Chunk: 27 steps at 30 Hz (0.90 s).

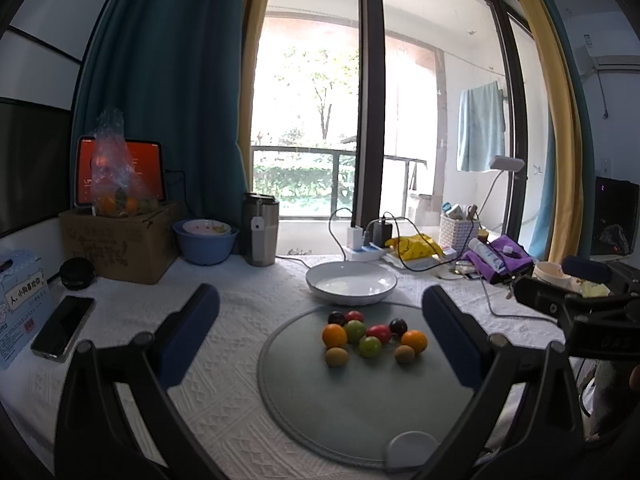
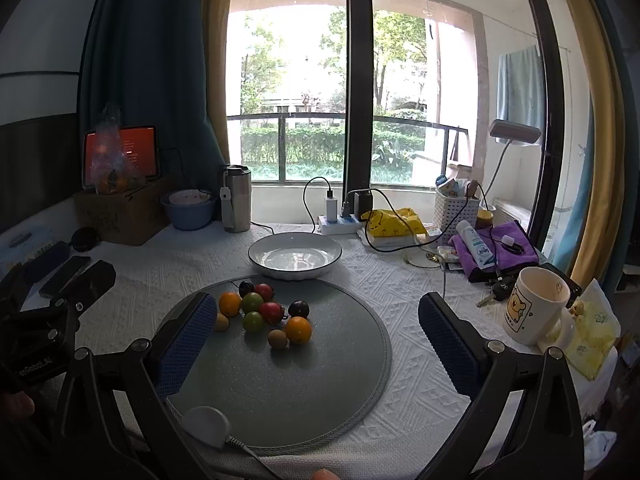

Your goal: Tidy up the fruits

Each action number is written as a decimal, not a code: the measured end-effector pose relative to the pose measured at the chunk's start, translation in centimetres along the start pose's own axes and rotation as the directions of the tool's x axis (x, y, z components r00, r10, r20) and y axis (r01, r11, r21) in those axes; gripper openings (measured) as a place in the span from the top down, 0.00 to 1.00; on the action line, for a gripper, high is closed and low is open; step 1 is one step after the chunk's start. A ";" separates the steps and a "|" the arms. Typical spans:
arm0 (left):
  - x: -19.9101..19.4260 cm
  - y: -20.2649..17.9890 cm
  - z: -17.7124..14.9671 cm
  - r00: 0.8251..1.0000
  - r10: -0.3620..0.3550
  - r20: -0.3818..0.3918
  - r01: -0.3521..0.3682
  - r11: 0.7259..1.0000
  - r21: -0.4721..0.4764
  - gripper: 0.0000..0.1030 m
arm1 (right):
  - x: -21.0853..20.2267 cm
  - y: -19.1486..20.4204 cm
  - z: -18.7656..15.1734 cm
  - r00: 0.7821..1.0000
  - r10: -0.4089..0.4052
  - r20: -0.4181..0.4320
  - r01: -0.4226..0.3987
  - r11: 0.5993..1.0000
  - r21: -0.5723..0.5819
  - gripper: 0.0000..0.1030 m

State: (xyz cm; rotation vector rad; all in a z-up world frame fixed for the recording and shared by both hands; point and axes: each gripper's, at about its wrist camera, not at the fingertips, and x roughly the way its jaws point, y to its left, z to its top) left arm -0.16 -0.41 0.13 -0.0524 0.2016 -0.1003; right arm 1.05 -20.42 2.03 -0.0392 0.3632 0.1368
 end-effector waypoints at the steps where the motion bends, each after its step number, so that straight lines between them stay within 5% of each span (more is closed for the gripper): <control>1: 0.0 0.0 0.0 1.000 0.000 -0.001 0.000 1.000 0.000 0.01 | 0.0 0.0 0.0 1.000 0.000 -0.002 0.000 1.000 0.000 0.00; 9: 0.9 -0.5 0.0 1.000 -0.012 -0.028 0.012 1.000 0.010 0.01 | 1.1 -0.5 0.1 1.000 -0.001 -0.021 0.001 1.000 0.008 0.00; 16: 5.2 -0.9 -1.1 0.980 -0.034 -0.194 0.039 0.999 0.021 0.02 | 3.8 -0.9 -0.4 0.995 0.046 -0.083 -0.046 0.999 0.005 0.02; 21: 8.5 -1.4 -2.6 0.948 -0.043 -0.316 0.056 0.998 0.032 0.02 | 6.7 -0.9 -1.1 0.983 0.087 -0.163 -0.087 0.996 0.004 0.26; 24: 10.4 -1.5 -3.4 0.925 -0.040 -0.378 0.059 0.998 0.038 0.14 | 8.9 -1.2 -1.6 0.968 0.112 -0.226 -0.112 0.994 0.013 0.46; 27: 12.8 -1.5 -4.3 0.895 -0.035 -0.445 0.056 0.998 0.032 0.28 | 11.1 -1.7 -2.0 0.952 0.142 -0.273 -0.139 0.990 0.029 0.51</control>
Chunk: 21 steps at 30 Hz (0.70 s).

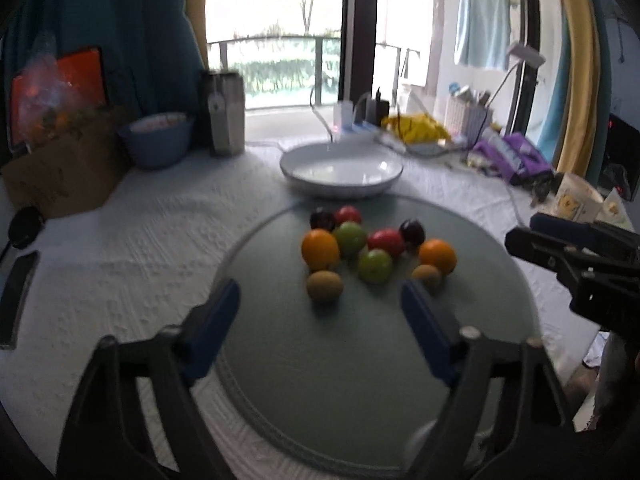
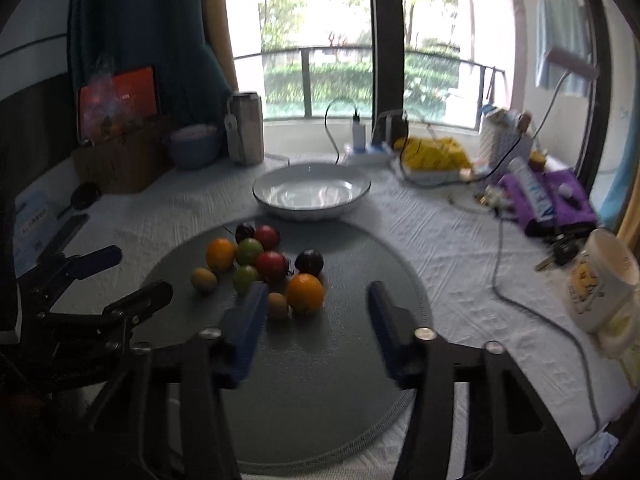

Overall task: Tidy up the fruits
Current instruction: 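Grasp the orange with the right gripper while the left gripper grasps a small yellow fruit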

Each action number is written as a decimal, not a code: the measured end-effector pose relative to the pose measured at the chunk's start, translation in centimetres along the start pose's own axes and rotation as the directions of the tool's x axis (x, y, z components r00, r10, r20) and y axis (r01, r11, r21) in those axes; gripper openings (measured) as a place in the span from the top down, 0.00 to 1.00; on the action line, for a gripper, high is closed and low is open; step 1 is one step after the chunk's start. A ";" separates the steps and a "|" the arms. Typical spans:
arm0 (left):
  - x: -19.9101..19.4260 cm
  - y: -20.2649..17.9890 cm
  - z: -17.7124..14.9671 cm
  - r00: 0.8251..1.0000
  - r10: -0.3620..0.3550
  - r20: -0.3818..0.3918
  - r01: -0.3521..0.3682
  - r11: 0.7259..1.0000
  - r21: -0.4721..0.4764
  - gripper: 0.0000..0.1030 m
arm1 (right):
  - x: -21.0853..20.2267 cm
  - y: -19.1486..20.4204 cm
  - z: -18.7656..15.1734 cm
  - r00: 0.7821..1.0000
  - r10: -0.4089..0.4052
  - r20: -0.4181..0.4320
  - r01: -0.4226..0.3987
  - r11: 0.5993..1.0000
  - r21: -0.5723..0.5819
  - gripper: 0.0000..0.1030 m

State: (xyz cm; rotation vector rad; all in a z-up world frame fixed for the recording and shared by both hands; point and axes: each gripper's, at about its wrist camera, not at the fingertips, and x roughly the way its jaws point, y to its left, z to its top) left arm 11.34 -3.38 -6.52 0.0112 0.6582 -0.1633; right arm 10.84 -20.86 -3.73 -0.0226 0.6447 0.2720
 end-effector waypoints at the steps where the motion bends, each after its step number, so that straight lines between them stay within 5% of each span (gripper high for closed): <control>1: 0.7 0.2 0.0 1.000 0.001 -0.022 -0.001 1.000 -0.004 0.33 | 0.7 -0.2 0.1 1.000 0.017 -0.016 -0.017 1.000 0.004 0.51; 6: 3.5 0.1 0.3 0.993 0.002 -0.117 -0.001 1.000 0.006 0.45 | 3.8 -0.9 0.6 0.996 0.059 -0.071 -0.058 0.998 0.014 0.55; 16: 6.8 0.0 0.8 0.978 -0.005 -0.207 0.009 1.000 0.019 0.47 | 7.9 -1.7 1.1 0.977 0.135 -0.166 -0.128 0.991 0.048 0.58; 21: 7.3 -0.2 0.8 0.976 -0.008 -0.219 0.016 0.999 0.032 0.62 | 8.8 -0.8 0.9 0.963 0.181 -0.202 -0.178 0.984 0.030 0.62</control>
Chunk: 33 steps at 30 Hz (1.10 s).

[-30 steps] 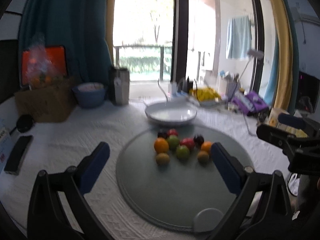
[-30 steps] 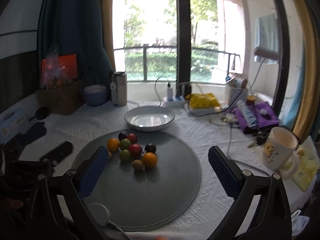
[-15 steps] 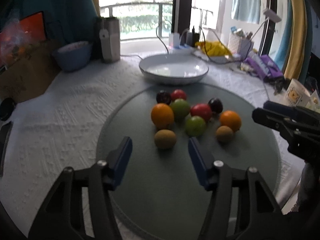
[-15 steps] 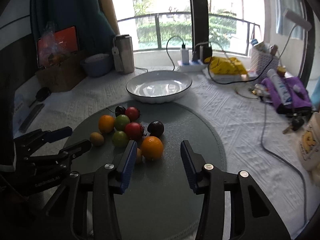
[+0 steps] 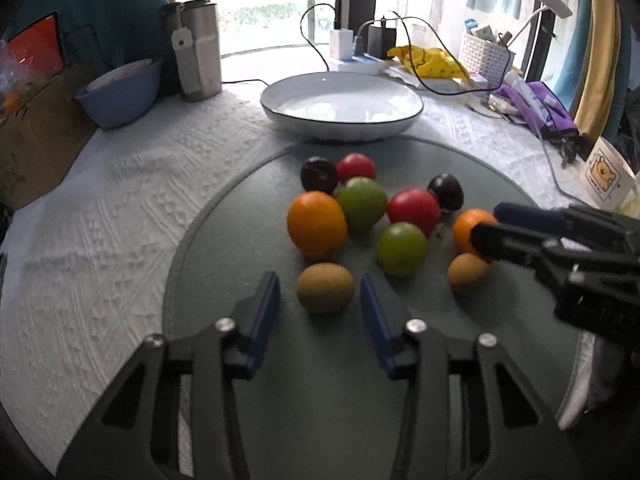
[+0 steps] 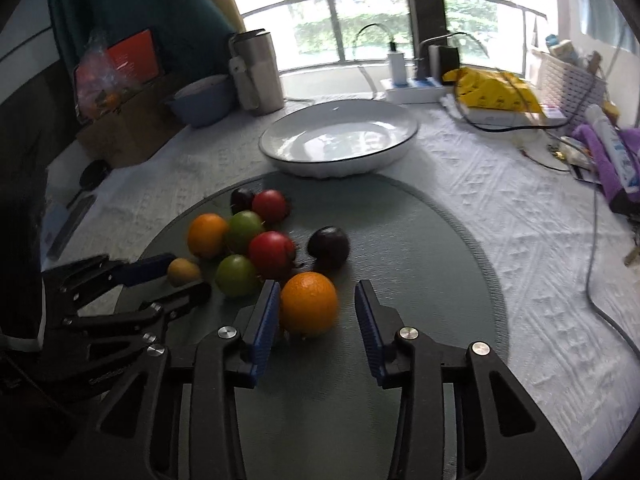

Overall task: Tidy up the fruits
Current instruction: 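Grasp the orange with the right gripper while the left gripper grasps a small yellow fruit, then carry both fruits to the white bowl and open both grippers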

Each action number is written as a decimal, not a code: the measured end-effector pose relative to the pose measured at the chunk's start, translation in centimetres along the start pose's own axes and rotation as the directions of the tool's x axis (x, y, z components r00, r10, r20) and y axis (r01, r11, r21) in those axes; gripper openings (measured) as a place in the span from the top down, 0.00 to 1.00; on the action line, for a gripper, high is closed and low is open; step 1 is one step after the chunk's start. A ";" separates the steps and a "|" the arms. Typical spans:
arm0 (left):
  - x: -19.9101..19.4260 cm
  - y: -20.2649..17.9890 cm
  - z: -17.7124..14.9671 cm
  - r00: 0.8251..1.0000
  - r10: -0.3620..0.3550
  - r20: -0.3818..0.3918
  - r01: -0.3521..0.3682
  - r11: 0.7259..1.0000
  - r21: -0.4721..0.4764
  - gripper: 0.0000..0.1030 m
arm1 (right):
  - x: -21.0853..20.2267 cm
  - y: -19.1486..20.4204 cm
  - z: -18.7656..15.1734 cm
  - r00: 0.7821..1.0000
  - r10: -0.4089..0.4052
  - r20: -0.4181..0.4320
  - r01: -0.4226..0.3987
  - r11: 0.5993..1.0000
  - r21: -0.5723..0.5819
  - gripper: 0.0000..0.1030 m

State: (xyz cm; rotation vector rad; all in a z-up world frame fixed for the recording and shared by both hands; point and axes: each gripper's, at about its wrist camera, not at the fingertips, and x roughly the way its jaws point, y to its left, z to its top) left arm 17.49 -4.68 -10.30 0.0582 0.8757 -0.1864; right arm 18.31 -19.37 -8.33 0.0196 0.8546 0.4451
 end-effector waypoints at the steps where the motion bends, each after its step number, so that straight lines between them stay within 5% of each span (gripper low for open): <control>1: 0.0 0.0 0.0 1.000 0.000 0.000 0.000 1.000 0.003 0.65 | 0.2 0.0 -0.1 1.000 0.011 -0.006 -0.011 1.000 0.005 0.64; 3: -0.1 0.1 0.0 1.000 -0.005 -0.001 0.005 1.000 0.003 0.71 | 0.4 -0.1 -0.2 1.000 0.022 -0.010 -0.022 1.000 0.014 0.67; 16: -3.2 0.8 1.3 0.997 -0.019 0.081 0.021 0.999 -0.026 0.71 | -2.4 -0.7 1.1 0.997 -0.016 0.074 0.017 1.000 -0.009 0.67; 25: -1.7 3.4 5.6 0.986 -0.127 0.105 0.135 0.988 -0.078 0.71 | -1.5 -1.9 5.8 0.989 -0.043 0.140 0.050 0.998 -0.048 0.67; 33: 0.9 3.3 10.0 0.981 -0.136 0.141 0.143 0.989 -0.038 0.71 | 1.8 -2.3 9.7 0.990 -0.022 0.136 0.032 0.997 -0.070 0.67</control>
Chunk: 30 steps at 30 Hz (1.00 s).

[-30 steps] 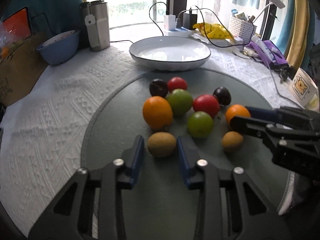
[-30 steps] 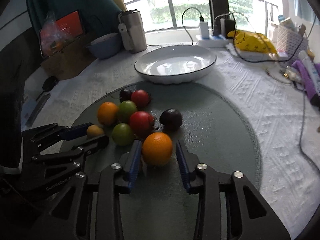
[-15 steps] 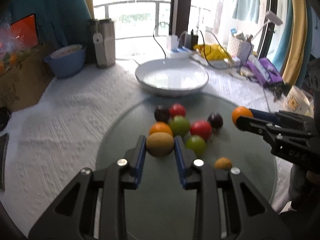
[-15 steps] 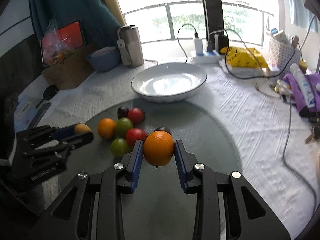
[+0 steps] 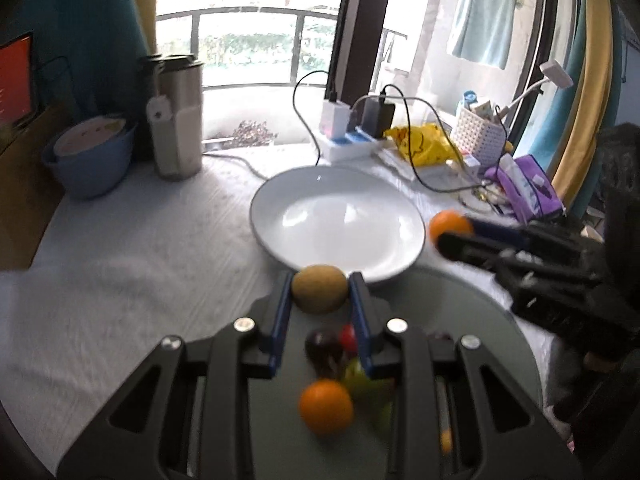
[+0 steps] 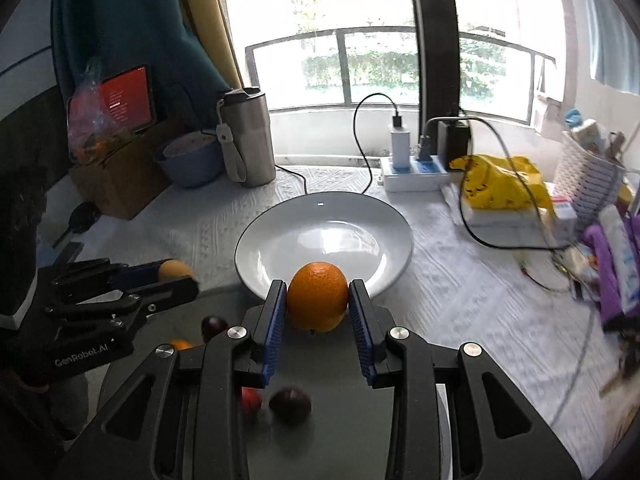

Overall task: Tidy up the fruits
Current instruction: 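Carry both fruits to the white bowl and open both grippers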

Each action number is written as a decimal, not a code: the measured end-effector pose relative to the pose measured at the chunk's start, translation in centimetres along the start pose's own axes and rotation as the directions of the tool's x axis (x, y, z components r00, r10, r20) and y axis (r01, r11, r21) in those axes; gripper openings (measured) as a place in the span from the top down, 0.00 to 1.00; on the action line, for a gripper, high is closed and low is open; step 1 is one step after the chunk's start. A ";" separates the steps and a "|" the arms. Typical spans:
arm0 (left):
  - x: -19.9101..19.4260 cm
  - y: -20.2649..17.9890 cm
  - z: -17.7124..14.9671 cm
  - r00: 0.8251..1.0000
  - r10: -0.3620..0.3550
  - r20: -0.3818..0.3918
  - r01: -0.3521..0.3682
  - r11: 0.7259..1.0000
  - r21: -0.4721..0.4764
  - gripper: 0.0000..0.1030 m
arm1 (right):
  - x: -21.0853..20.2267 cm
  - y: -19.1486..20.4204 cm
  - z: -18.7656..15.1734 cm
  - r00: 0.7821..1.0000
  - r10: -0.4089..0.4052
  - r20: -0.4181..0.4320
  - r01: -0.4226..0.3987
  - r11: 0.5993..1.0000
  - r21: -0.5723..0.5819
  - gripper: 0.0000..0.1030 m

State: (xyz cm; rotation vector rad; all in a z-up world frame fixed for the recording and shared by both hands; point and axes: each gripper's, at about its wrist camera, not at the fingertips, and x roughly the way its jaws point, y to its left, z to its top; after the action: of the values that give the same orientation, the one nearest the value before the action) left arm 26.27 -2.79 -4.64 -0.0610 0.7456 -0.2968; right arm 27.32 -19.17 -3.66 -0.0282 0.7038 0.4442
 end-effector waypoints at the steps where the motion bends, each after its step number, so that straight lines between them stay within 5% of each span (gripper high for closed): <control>1: 0.6 0.2 0.5 1.000 -0.014 -0.002 0.014 1.000 -0.011 0.71 | 1.1 0.0 0.3 1.000 0.004 -0.019 -0.004 1.000 -0.006 0.67; 17: 7.3 1.3 2.5 0.992 -0.038 -0.123 0.034 0.999 -0.036 0.71 | 6.8 -1.7 0.7 0.993 0.018 -0.113 -0.015 1.000 0.024 0.67; 30: 4.3 0.9 2.4 0.997 -0.026 -0.075 0.024 0.999 -0.036 0.61 | 3.5 -1.2 1.1 0.997 -0.039 -0.063 0.040 0.999 0.027 0.64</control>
State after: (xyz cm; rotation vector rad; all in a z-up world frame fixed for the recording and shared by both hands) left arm 31.12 -3.25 -5.85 -0.0924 0.8251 -0.3113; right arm 30.80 -18.75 -5.17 -0.0298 0.7695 0.3968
